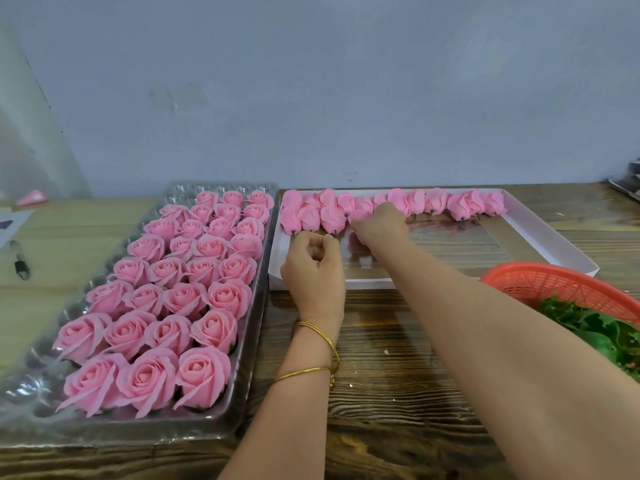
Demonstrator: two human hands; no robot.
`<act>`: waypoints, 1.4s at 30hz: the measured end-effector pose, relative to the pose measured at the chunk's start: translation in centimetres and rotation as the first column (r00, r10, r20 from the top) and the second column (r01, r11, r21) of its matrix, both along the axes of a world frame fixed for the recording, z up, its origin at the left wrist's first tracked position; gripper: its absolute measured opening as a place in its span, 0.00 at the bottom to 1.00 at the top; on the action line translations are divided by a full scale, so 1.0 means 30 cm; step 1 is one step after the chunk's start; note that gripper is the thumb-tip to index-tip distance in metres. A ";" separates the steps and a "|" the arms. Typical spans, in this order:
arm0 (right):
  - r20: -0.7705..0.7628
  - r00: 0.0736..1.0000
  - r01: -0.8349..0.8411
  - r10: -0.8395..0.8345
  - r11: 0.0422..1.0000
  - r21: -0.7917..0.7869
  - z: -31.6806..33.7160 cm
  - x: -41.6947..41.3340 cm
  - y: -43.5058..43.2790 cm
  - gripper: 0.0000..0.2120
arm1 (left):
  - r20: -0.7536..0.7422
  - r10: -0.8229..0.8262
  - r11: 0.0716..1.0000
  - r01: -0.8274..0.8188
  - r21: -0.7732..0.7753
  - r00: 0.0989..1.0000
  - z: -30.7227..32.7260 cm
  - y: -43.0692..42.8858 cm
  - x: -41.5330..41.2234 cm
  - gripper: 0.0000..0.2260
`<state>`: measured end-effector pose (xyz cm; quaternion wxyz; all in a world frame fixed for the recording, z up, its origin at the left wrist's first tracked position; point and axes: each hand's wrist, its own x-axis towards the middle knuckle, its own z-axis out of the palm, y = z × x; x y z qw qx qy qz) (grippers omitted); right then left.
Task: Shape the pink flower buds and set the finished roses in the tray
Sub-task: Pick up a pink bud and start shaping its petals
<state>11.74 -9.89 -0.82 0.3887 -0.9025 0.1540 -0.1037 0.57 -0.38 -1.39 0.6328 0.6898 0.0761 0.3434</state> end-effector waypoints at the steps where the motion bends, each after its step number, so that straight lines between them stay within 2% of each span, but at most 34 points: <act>1: 0.009 1.000 0.002 -0.002 1.000 -0.005 -0.002 -0.007 0.000 0.08 | 0.000 0.000 1.000 0.000 -0.003 1.000 0.000 0.001 0.001 0.09; 6: 0.061 0.998 -0.014 0.011 0.999 0.047 0.001 -0.051 0.001 0.15 | 0.019 -0.017 1.000 0.017 -0.016 1.000 0.002 0.003 0.002 0.10; 11: 0.138 0.990 -0.055 0.039 0.992 0.111 0.036 -0.124 0.006 0.19 | 0.059 -0.039 0.999 0.040 -0.019 0.998 0.008 0.007 -0.001 0.12; 15: 0.196 0.977 -0.109 0.081 0.985 0.137 0.055 -0.210 0.005 0.13 | 0.075 -0.067 0.996 0.071 -0.047 0.995 0.017 0.005 -0.008 0.07; 18: 0.250 0.960 -0.178 0.125 0.963 0.201 0.066 -0.266 0.009 0.11 | 0.090 -0.118 0.984 0.129 -0.125 0.989 0.028 0.000 -0.010 0.06; 21: 0.318 0.933 -0.268 0.166 0.911 0.312 0.071 -0.311 0.005 0.11 | 0.036 -0.255 0.947 0.257 -0.195 0.966 0.025 -0.002 -0.005 0.12; 25: 0.367 0.902 -0.375 0.227 0.833 0.407 0.052 -0.354 -0.005 0.03 | -0.053 -0.432 0.888 0.414 -0.199 0.900 0.021 -0.002 0.006 0.26; 27: 0.398 0.882 -0.427 0.253 0.786 0.447 0.041 -0.363 -0.010 0.04 | -0.081 -0.489 0.860 0.465 -0.211 0.868 0.027 -0.002 0.007 0.31; 29: 0.426 0.859 -0.479 0.284 0.738 0.475 0.037 -0.369 -0.012 0.05 | -0.102 -0.511 0.855 0.491 -0.168 0.854 0.031 0.002 0.005 0.27; 31: 0.436 0.838 -0.530 0.330 0.685 0.500 0.035 -0.373 -0.018 0.04 | -0.073 -0.536 0.840 0.522 -0.149 0.841 0.032 0.004 0.003 0.15; 33: 0.439 0.809 -0.582 0.391 0.632 0.511 0.033 -0.380 -0.026 0.05 | -0.063 -0.557 0.826 0.545 -0.144 0.828 0.038 0.009 -0.004 0.09; 37: 0.452 0.751 -0.660 0.481 0.565 0.496 0.032 -0.393 -0.044 0.11 | -0.110 -0.553 0.832 0.542 -0.118 0.826 0.044 0.009 -0.010 0.12; 42: 0.437 0.725 -0.689 0.533 0.537 0.487 0.028 -0.400 -0.057 0.13 | -0.099 -0.531 0.847 0.528 -0.058 0.841 0.044 0.005 -0.016 0.08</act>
